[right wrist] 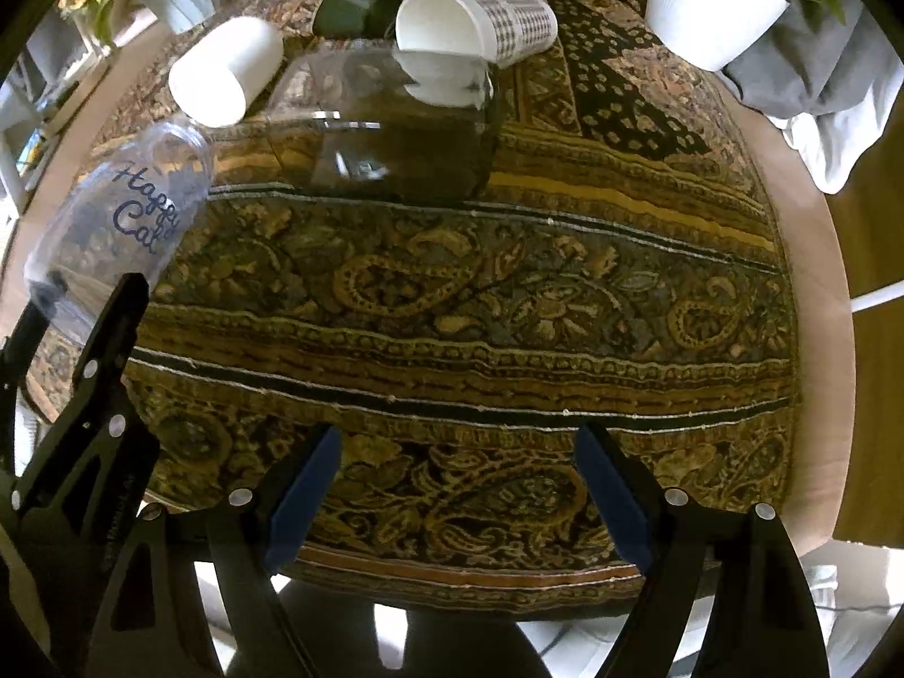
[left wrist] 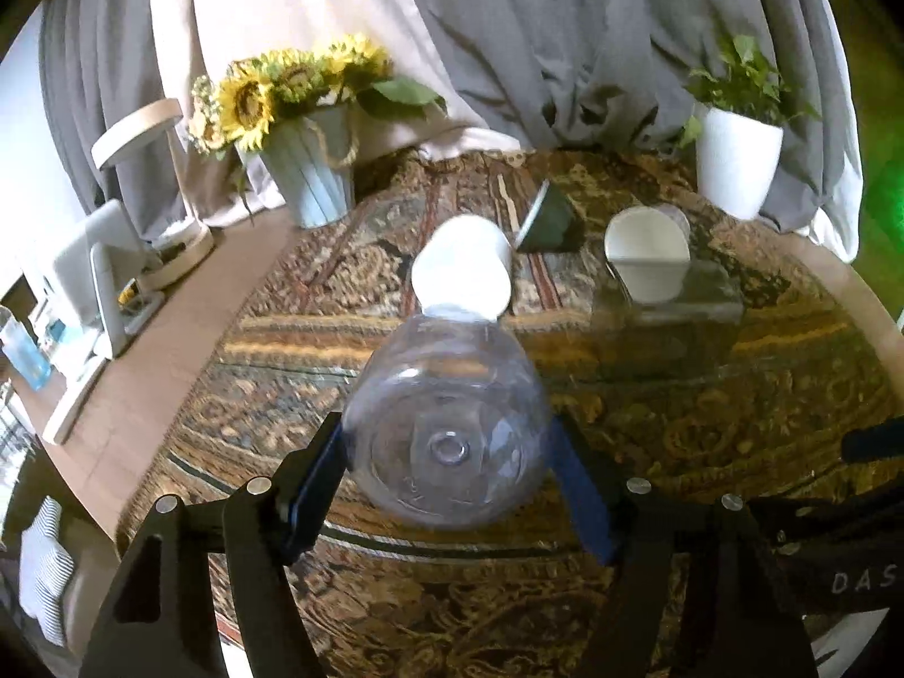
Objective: Flip cup upside down
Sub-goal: 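Open the right gripper to release the upside-down jar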
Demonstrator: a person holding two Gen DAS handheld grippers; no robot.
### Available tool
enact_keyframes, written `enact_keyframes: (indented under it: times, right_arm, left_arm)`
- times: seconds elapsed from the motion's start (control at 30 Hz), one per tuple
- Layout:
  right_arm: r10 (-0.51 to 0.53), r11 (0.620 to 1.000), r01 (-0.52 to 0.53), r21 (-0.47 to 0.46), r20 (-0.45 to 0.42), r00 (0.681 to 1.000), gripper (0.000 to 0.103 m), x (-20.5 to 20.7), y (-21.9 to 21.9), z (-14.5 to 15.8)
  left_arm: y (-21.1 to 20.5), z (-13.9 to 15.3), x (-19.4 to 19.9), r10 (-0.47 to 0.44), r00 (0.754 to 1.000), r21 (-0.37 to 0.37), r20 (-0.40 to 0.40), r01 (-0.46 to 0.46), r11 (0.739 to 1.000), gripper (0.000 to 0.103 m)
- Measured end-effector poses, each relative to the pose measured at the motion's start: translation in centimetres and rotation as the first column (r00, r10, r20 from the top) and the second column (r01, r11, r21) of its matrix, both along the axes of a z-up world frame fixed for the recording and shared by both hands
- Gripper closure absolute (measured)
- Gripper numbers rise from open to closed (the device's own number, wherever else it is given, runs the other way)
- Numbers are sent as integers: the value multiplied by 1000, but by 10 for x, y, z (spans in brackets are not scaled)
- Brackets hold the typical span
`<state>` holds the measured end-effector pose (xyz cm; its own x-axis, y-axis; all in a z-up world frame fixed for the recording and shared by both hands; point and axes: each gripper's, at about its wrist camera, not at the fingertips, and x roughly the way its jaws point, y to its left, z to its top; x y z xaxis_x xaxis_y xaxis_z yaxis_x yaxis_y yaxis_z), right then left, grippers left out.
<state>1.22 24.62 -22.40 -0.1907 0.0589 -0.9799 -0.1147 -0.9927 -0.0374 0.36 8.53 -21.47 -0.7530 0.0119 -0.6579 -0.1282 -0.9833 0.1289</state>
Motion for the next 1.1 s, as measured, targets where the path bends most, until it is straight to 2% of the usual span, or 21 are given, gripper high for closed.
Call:
enact_keyframes:
  times: [0.17, 0.47, 0.7, 1.1]
  right_arm:
    - [-14, 1000, 13, -23, -61, 998, 18, -9, 2, 18]
    - [-40, 998, 31, -59, -157, 987, 18, -46, -4, 33]
    - [-88, 993, 69, -100, -195, 977, 18, -61, -1, 43]
    - [-133, 989, 111, -100, -246, 960, 18, -71, -6, 62]
  left_arm:
    - [-7, 15, -15, 13, 1000, 2, -10, -13, 1000, 32]
    - [-20, 28, -49, 6, 999, 61, 46, -9, 998, 32]
    - [-24, 32, -75, -18, 996, 79, 84, 12, 997, 32]
    - [-33, 34, -97, -51, 989, 119, 135, 35, 992, 31]
